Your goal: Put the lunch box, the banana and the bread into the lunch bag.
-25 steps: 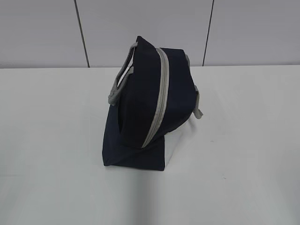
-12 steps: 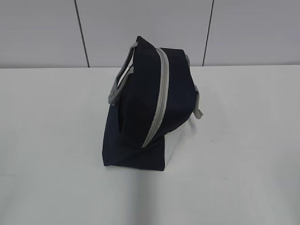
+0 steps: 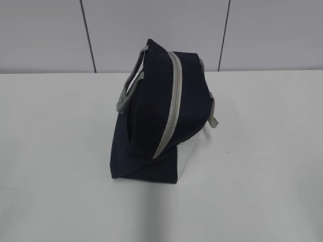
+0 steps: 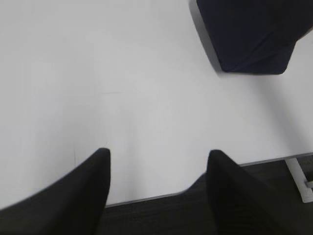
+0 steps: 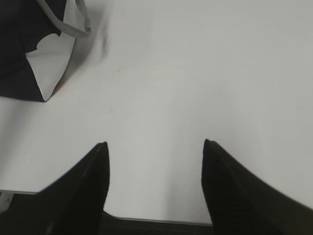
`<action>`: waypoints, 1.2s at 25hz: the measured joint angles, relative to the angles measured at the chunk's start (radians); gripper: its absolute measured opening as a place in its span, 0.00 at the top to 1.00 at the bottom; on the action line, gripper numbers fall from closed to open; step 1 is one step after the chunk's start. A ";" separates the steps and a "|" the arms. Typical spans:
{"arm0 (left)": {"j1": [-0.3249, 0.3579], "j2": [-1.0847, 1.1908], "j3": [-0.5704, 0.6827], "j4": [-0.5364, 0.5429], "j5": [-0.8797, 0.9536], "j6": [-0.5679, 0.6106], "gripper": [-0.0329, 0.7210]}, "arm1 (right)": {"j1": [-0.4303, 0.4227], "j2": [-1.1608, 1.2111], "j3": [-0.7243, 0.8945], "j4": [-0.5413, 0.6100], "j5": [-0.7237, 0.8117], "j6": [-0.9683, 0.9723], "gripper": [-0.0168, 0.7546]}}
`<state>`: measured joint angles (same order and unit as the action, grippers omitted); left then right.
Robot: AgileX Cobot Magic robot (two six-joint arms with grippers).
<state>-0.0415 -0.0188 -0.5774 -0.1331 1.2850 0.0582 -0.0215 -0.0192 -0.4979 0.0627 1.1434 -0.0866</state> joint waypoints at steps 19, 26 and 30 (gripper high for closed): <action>0.002 0.000 0.054 0.020 -0.172 0.003 0.38 | 0.000 0.000 0.000 0.000 0.000 0.000 0.40; 0.002 0.000 0.054 0.020 -0.172 0.003 0.38 | 0.000 0.000 0.000 0.000 0.000 0.000 0.40; 0.002 0.000 0.054 0.020 -0.172 0.003 0.38 | 0.000 0.000 0.000 0.000 0.000 0.000 0.41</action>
<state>-0.0397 -0.0188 -0.5235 -0.1133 1.1131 0.0617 -0.0215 -0.0192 -0.4979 0.0627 1.1434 -0.0866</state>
